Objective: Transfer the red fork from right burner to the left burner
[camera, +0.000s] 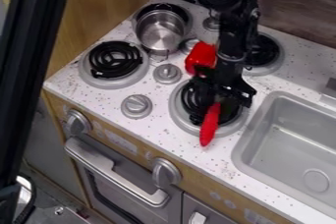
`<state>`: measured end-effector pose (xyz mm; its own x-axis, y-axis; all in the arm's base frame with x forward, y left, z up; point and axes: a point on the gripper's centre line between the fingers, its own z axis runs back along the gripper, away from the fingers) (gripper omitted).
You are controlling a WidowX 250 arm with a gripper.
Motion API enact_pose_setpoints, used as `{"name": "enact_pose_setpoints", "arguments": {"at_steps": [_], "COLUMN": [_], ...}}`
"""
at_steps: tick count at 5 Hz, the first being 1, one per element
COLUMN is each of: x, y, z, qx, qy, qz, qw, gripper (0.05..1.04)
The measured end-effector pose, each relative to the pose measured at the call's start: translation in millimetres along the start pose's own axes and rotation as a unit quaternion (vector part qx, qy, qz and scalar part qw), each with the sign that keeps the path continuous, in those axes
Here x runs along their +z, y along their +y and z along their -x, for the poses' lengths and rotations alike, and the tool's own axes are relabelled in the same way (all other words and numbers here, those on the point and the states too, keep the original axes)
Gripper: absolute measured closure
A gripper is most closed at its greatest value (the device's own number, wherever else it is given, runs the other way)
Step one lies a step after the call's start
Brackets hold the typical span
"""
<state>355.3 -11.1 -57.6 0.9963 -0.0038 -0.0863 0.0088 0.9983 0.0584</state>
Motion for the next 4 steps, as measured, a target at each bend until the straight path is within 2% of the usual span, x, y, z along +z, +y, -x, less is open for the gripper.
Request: {"name": "enact_pose_setpoints", "arguments": {"at_steps": [1,2,3,4], "x": [1.1,6.8,31.6,55.8], "y": [-1.1,10.3,64.6,108.0], "z": [2.6,12.6,5.5,-11.8], "qx": [0.005,0.014,0.064,0.088], "qy": [-0.007,-0.006,-0.037,-0.064], "qz": [-0.003,-0.029,-0.042,-0.050], "qw": [1.0000,0.9995,0.9964,0.9928], "gripper": [0.756,0.764,0.765,0.765]}}
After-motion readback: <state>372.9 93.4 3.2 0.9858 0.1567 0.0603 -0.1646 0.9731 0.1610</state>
